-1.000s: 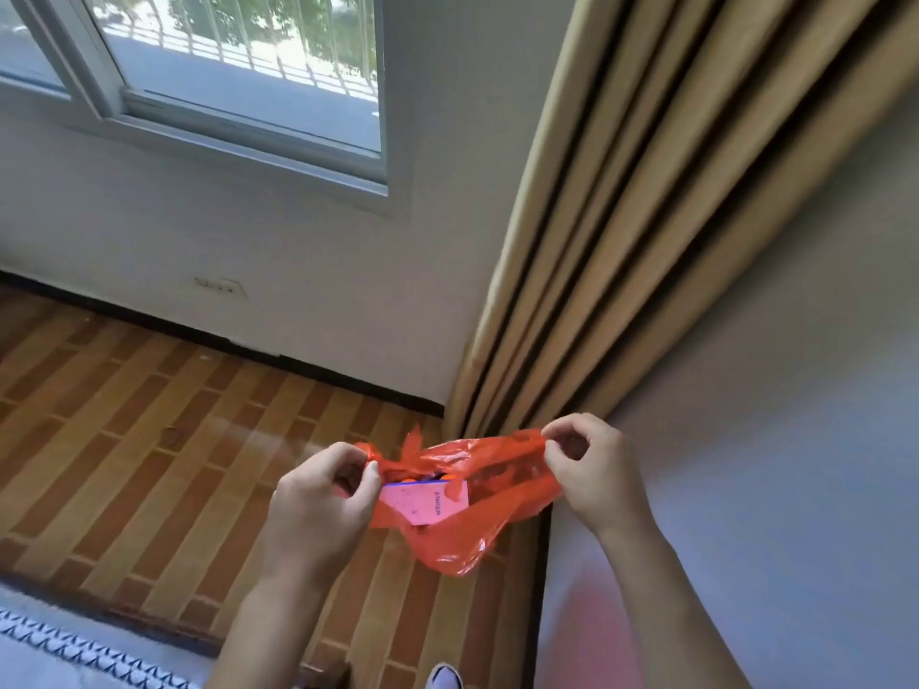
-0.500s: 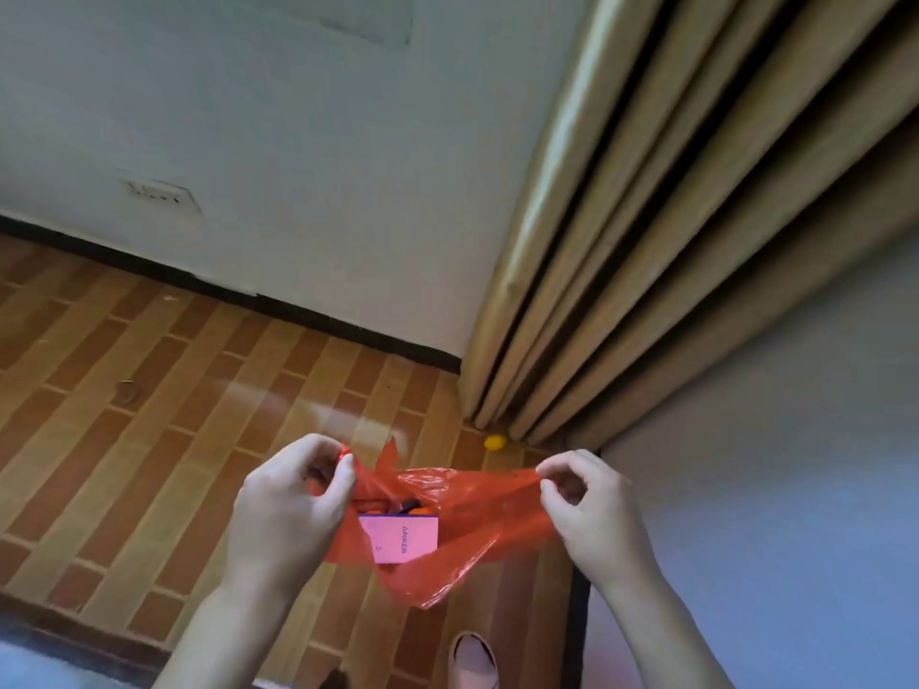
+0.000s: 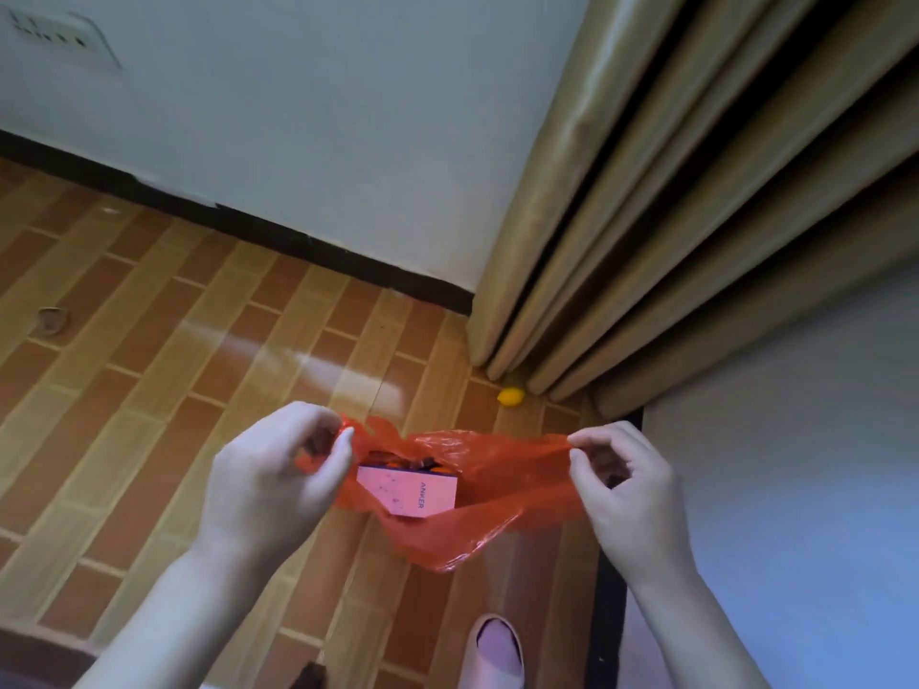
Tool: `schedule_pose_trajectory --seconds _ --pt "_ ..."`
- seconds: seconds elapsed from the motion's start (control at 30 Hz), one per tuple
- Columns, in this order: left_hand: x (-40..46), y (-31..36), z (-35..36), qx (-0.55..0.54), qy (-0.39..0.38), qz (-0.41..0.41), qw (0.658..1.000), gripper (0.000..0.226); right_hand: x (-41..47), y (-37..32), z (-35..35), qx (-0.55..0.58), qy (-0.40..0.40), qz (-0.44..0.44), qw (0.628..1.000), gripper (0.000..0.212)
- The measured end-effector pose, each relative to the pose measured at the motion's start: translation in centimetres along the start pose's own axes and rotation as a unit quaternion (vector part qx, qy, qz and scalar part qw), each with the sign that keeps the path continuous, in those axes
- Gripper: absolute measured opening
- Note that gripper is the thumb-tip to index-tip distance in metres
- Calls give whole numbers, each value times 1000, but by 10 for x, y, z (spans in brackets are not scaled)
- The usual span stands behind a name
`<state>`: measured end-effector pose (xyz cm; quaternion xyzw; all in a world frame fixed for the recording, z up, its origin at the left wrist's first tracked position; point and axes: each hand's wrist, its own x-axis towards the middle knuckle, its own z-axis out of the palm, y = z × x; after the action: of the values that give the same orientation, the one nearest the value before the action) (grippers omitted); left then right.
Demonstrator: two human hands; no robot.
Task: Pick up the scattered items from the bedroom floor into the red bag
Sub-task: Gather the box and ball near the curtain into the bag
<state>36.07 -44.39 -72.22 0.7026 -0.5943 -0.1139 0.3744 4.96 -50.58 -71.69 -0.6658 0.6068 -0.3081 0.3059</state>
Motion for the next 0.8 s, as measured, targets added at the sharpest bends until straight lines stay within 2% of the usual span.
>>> schedule_pose_trajectory --seconds 0.17,0.27,0.47,0.63,0.73,0.8 --pt "7 -34 48 124 -49 121 984 20 16 32 43 -49 -38 -84 995 16" --pt "13 -52 75 145 -58 187 970 21 29 55 74 -97 -65 -153 981 12" --pt "13 -97 123 128 -145 267 944 13 41 98 135 -223 -124 -303 918 13" --pt "-16 -142 165 153 -199 251 935 19 26 146 196 -294 -193 -277 895 39" --pt "-40 -158 185 170 -228 206 936 23 12 174 221 -347 -239 -274 865 47" --pt "-54 -166 195 194 -247 162 935 34 5 191 228 -374 -251 -280 848 51"
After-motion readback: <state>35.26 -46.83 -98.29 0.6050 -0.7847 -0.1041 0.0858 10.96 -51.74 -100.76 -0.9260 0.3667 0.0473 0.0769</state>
